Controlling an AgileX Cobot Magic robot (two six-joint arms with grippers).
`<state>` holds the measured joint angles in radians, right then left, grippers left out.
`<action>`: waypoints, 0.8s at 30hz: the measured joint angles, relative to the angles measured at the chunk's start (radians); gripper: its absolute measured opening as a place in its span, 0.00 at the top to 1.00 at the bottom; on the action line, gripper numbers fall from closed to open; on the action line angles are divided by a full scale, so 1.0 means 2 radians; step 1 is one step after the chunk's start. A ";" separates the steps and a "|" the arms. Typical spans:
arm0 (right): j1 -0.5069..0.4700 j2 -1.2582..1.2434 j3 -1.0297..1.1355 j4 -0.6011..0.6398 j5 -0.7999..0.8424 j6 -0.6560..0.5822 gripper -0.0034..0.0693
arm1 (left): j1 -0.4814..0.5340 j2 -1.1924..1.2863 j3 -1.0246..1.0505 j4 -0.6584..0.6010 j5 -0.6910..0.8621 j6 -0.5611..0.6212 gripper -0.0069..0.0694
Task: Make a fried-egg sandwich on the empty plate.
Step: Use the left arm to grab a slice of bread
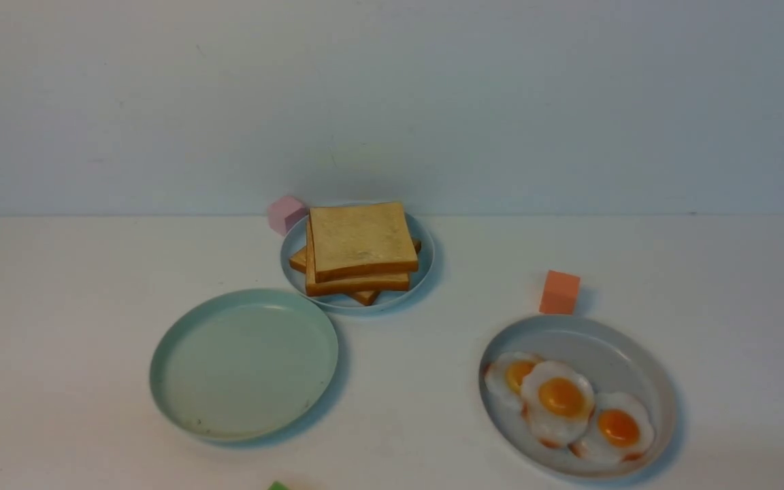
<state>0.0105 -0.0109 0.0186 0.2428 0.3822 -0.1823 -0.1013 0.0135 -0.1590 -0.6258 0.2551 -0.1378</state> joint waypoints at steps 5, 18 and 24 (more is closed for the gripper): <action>0.000 0.000 0.004 0.133 -0.053 0.086 0.62 | -0.024 0.154 -0.121 0.033 0.162 0.053 0.93; 0.002 0.078 -0.180 0.239 0.179 0.007 0.80 | -0.072 0.555 -0.364 0.097 0.271 0.214 0.93; 0.071 0.206 -0.341 0.162 0.331 -0.024 0.96 | -0.145 0.723 -0.496 0.134 0.265 0.266 0.93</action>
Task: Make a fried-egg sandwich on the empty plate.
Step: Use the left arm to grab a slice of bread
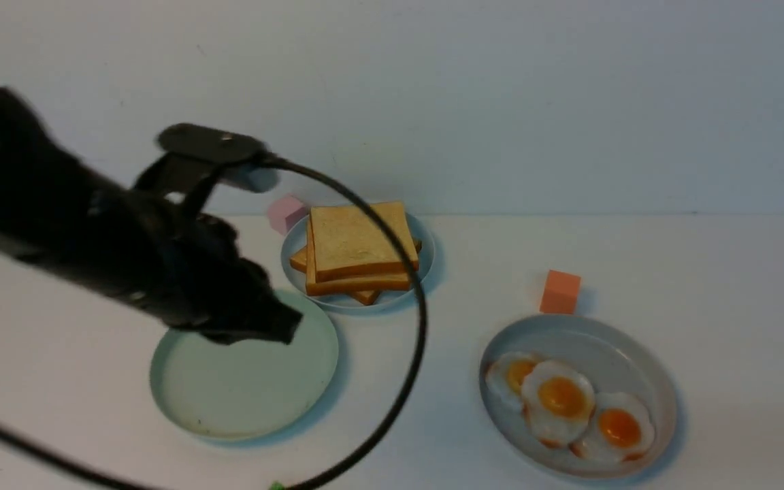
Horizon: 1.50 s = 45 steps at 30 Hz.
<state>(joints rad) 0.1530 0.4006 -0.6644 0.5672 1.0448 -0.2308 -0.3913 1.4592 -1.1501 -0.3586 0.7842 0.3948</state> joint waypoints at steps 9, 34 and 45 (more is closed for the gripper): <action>0.140 0.094 -0.140 -0.120 0.075 0.019 0.94 | -0.007 0.225 -0.236 0.023 0.053 0.105 0.93; 0.153 0.095 -0.143 -0.134 0.086 0.021 0.92 | -0.010 0.396 -0.357 0.156 -0.054 0.213 0.36; 0.153 0.095 -0.143 -0.134 0.086 0.021 0.91 | -0.013 0.402 -0.362 0.160 -0.050 0.181 0.81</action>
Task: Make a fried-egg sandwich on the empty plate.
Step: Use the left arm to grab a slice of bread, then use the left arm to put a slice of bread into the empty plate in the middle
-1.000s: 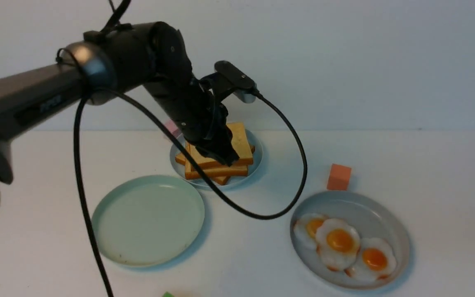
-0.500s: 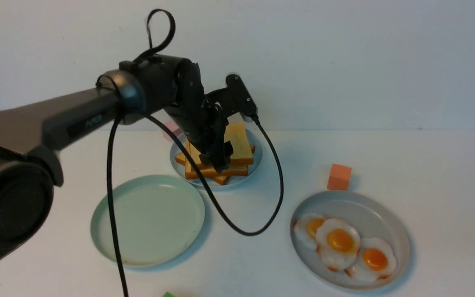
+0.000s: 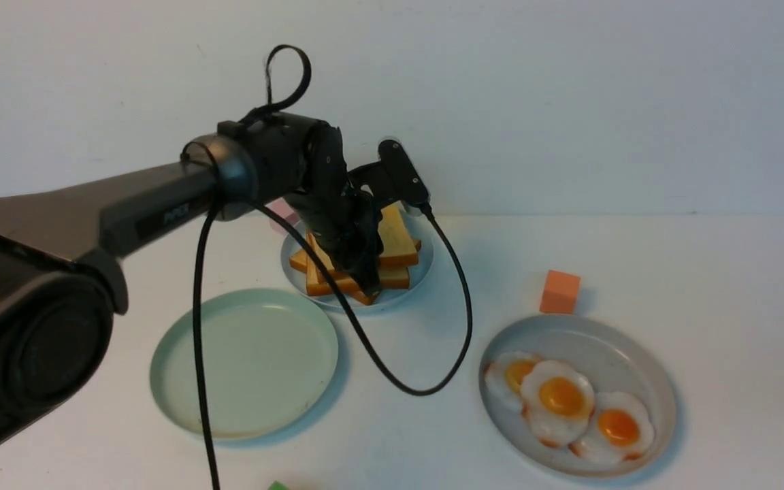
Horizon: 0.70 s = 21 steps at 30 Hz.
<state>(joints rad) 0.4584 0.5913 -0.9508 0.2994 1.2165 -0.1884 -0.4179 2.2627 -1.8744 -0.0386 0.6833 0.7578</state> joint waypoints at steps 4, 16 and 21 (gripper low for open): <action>0.000 0.000 0.000 0.000 0.000 0.000 0.91 | 0.000 -0.019 0.001 0.007 0.008 -0.011 0.86; 0.000 0.000 0.000 0.000 0.000 0.000 0.90 | 0.001 -0.256 0.171 0.027 0.061 -0.154 0.86; 0.000 0.000 0.000 0.000 -0.002 0.000 0.90 | 0.001 -0.306 0.336 0.060 -0.001 -0.171 0.86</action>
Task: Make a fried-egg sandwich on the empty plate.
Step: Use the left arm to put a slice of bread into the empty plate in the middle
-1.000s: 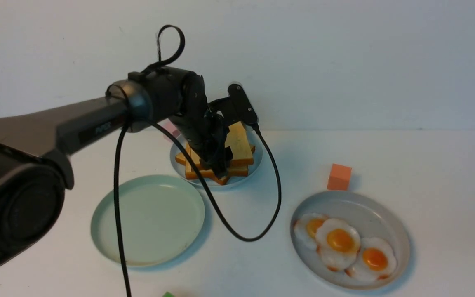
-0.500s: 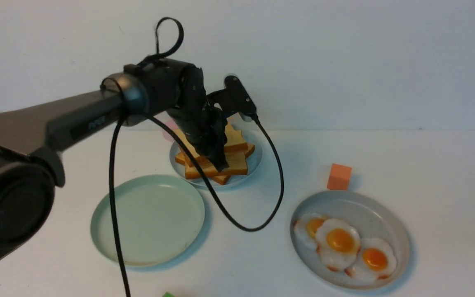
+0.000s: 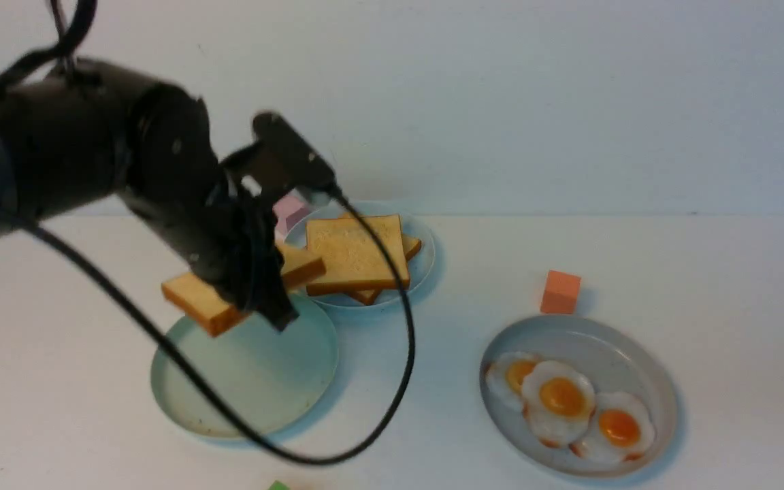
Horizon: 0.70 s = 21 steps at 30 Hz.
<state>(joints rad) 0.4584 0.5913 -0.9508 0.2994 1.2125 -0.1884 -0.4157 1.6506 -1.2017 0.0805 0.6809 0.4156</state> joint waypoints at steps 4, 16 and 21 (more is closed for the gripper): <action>0.000 0.000 0.000 0.000 -0.004 0.000 0.90 | 0.000 -0.008 0.083 0.010 -0.071 -0.002 0.86; 0.000 0.000 0.000 0.034 -0.015 0.000 0.89 | 0.000 0.025 0.098 0.013 -0.143 -0.002 0.81; 0.000 0.000 0.000 0.038 -0.015 0.000 0.88 | 0.000 0.025 0.098 0.013 -0.144 -0.002 0.63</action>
<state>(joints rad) 0.4584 0.5913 -0.9508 0.3750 1.1817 -0.1884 -0.4157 1.7013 -1.0048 0.1072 0.3938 0.4121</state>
